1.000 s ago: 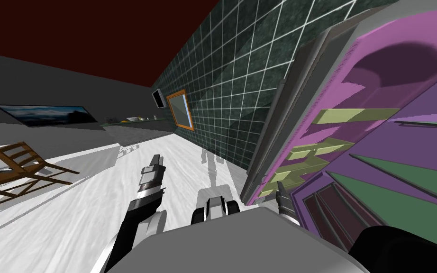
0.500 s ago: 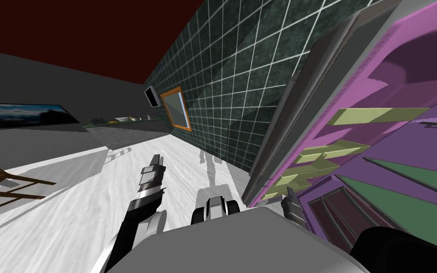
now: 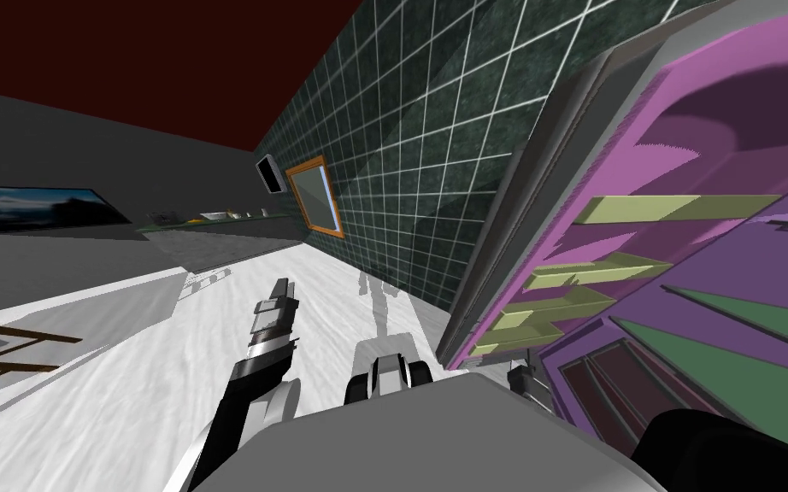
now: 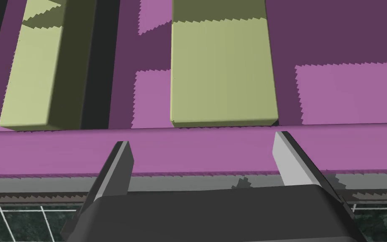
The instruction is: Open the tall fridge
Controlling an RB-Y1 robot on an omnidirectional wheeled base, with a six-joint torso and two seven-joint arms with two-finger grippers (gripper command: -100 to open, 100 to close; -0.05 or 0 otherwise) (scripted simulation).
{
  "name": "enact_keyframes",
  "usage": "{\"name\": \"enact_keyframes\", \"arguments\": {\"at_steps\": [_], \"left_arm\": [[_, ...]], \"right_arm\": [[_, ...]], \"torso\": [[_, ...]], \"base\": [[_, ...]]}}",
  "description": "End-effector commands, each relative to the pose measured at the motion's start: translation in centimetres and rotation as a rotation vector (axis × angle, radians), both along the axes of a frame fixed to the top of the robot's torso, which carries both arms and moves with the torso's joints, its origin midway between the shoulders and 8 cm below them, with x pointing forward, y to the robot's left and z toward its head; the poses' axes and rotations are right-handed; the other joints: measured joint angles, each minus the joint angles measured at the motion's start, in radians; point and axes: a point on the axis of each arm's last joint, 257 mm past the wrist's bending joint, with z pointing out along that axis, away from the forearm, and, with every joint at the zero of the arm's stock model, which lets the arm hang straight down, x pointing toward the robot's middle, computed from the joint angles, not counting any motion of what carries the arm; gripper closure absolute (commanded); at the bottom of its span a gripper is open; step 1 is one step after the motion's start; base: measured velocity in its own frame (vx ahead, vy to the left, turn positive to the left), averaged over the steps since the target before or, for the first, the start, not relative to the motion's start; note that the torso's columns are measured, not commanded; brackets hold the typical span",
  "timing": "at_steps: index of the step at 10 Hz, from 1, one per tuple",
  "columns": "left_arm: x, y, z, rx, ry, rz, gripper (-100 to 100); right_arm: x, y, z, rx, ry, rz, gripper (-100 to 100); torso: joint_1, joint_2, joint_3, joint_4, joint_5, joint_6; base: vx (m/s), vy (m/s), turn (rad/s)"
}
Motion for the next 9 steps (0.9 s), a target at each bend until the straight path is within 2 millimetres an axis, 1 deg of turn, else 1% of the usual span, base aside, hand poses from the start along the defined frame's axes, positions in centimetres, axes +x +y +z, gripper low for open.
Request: {"name": "enact_keyframes", "arguments": {"at_steps": [1, 2, 3, 5, 6, 7, 9], "left_arm": [[0.0, 0.0, 0.0, 0.000, 0.000, 0.000, 0], [0.0, 0.0, 0.0, 0.000, 0.000, 0.000, 0], [0.0, 0.0, 0.0, 0.000, 0.000, 0.000, 0], [0.0, 0.0, 0.0, 0.000, 0.000, 0.000, 0], [0.0, 0.0, 0.0, 0.000, 0.000, 0.000, 0], [0.0, 0.0, 0.0, 0.000, 0.000, 0.000, 0], [0.0, 0.0, 0.0, 0.000, 0.000, 0.000, 0]], "right_arm": [[-0.3, 0.3, -0.2, 0.017, -0.010, -0.020, -100], [3.4, 2.9, -2.2, -0.005, 0.077, 0.115, -100], [4.5, 3.2, -2.8, -0.045, 0.123, 0.164, -100], [5.0, 4.3, -5.5, -0.092, 0.253, 0.236, -100], [5.4, 5.0, -6.2, -0.115, 0.307, 0.272, -100], [5.7, 5.4, -6.5, -0.141, 0.345, 0.292, -100], [5.7, 5.4, -6.5, -0.183, 0.383, 0.293, -100]], "torso": [[0.000, 0.000, 0.000, 0.000, 0.000, 0.000], [-0.001, 0.001, 0.000, 0.000, 0.000, 0.000], [0.001, 0.006, 0.003, 0.001, 0.000, -0.001], [0.001, 0.001, 0.001, 0.000, 0.000, 0.001], [-0.002, -0.004, -0.002, -0.001, 0.000, 0.000], [-0.003, -0.006, -0.004, -0.002, -0.001, 0.000], [-0.001, -0.002, -0.001, -0.001, 0.000, 0.000]], "base": [[0.010, 0.004, -0.001], [-0.109, 0.038, 0.322], [-0.140, 0.080, 0.217], [-0.067, 0.049, -0.016], [-0.003, 0.007, -0.005], [0.015, -0.005, 0.003], [0.016, -0.009, 0.001]]}}
